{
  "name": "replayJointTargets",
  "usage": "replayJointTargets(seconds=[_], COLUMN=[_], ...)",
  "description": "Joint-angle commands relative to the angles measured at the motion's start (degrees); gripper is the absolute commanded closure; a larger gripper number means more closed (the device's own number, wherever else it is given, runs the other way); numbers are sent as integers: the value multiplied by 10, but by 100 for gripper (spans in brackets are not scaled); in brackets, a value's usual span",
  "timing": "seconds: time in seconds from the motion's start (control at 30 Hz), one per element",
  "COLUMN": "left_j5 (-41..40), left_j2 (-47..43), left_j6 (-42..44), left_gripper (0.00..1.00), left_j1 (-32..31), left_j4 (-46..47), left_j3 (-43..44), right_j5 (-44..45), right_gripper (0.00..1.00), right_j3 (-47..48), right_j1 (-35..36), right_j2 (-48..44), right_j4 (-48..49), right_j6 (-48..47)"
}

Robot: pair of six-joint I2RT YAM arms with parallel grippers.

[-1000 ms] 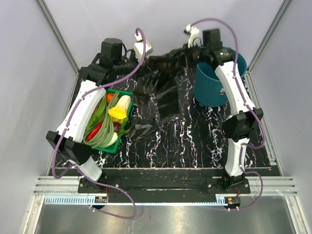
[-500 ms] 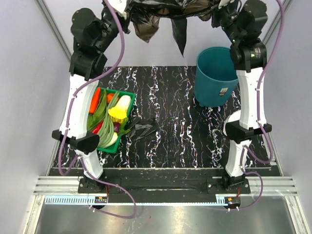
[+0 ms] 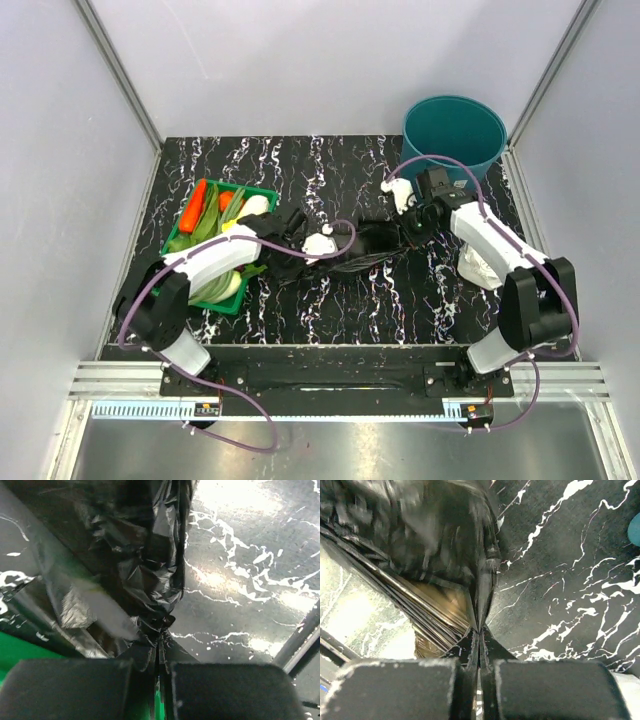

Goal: Put the trash bags into the trash bin

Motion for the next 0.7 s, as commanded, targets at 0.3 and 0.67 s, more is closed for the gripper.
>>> replayJointTargets(seconds=[0.3,0.67], left_j5=[-15,-117], left_j2=[-66,-1], left_j6=[-198,-188], left_gripper=[100,95], left_j1=[124,126], left_j4=[151,157], left_j3=[530,656], right_j5=[102,167], right_gripper=[100,100], right_j3=[679,832], right_j1=[-1,-3], right_j2=[123,145], right_j4=[2,27], right_j6=[36,25])
